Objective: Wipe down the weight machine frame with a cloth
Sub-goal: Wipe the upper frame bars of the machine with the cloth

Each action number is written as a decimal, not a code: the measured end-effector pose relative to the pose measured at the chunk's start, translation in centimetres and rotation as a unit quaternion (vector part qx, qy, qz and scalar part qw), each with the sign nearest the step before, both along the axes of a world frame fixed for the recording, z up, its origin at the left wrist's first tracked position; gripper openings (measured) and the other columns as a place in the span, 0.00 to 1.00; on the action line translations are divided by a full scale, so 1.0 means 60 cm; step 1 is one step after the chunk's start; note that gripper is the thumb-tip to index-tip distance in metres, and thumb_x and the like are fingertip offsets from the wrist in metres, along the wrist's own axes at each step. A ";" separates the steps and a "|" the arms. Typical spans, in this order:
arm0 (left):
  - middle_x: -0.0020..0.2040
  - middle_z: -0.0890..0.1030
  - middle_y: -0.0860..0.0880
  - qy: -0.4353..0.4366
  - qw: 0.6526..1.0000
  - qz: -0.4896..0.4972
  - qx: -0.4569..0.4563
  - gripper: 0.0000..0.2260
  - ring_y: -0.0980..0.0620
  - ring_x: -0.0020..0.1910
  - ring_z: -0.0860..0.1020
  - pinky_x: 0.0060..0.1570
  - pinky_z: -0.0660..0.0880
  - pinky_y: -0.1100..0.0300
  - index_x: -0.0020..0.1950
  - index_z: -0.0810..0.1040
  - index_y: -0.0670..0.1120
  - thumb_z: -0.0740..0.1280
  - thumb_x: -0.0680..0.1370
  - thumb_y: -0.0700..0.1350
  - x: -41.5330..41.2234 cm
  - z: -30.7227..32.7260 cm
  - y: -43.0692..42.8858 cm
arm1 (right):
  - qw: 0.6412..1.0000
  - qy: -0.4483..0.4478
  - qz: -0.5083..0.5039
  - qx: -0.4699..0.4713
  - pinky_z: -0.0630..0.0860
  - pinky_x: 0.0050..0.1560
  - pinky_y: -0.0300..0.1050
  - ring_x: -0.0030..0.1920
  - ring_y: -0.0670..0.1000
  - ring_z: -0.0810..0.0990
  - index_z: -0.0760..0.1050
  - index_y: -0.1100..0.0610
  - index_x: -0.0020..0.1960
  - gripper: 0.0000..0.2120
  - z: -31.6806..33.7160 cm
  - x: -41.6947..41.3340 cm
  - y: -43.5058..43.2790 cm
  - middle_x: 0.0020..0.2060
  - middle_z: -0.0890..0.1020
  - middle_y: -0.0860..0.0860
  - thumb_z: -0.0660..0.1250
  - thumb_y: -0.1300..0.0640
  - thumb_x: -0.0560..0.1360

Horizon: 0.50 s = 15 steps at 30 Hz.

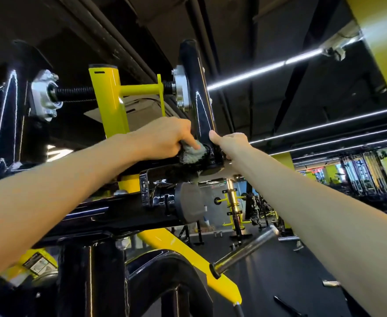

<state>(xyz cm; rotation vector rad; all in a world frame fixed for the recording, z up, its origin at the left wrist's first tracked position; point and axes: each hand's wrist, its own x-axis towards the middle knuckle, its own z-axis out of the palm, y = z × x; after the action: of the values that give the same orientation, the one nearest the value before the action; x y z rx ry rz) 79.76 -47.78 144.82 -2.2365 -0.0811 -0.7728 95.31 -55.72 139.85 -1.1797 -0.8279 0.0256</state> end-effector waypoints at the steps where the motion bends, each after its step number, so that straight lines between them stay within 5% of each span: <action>1: 0.45 0.74 0.50 -0.005 0.999 0.012 -0.029 0.22 0.50 0.47 0.72 0.50 0.70 0.53 0.63 0.79 0.52 0.62 0.75 0.31 -0.021 0.006 0.015 | 1.000 0.006 0.005 0.002 0.69 0.41 0.41 0.41 0.50 0.74 0.72 0.61 0.62 0.23 0.001 0.002 0.002 0.49 0.76 0.53 0.70 0.46 0.75; 5: 0.42 0.72 0.51 -0.021 0.999 -0.003 -0.044 0.23 0.49 0.46 0.72 0.49 0.70 0.52 0.64 0.77 0.53 0.64 0.75 0.32 -0.035 0.007 0.016 | 0.999 0.030 0.018 -0.003 0.73 0.52 0.46 0.53 0.55 0.77 0.67 0.62 0.68 0.33 0.005 0.006 0.000 0.55 0.77 0.55 0.72 0.44 0.72; 9: 0.46 0.74 0.44 -0.039 0.996 -0.075 0.003 0.20 0.47 0.44 0.73 0.44 0.71 0.50 0.63 0.79 0.50 0.63 0.76 0.33 0.036 -0.026 -0.017 | 0.999 0.025 -0.010 -0.021 0.70 0.49 0.47 0.49 0.54 0.72 0.66 0.63 0.70 0.36 0.012 0.002 -0.012 0.52 0.75 0.55 0.73 0.44 0.71; 12: 0.48 0.74 0.46 -0.007 0.998 -0.058 -0.020 0.20 0.49 0.47 0.73 0.47 0.71 0.53 0.61 0.80 0.49 0.63 0.75 0.31 0.039 -0.011 -0.013 | 0.999 0.023 0.015 -0.027 0.71 0.61 0.48 0.59 0.54 0.73 0.60 0.62 0.74 0.38 0.014 0.000 -0.021 0.65 0.73 0.57 0.72 0.46 0.73; 15: 0.48 0.74 0.47 0.069 0.997 0.029 -0.014 0.21 0.48 0.51 0.73 0.49 0.69 0.57 0.56 0.83 0.50 0.63 0.73 0.28 0.004 0.021 -0.011 | 1.000 0.017 -0.006 -0.019 0.72 0.46 0.45 0.42 0.51 0.73 0.64 0.61 0.71 0.36 0.012 -0.002 -0.022 0.55 0.76 0.55 0.74 0.48 0.71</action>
<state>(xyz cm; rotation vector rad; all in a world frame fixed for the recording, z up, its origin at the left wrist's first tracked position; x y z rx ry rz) 80.01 -48.47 146.09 -2.2960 -0.0900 -0.5887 95.16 -57.07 140.56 -1.2171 -0.7934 0.0504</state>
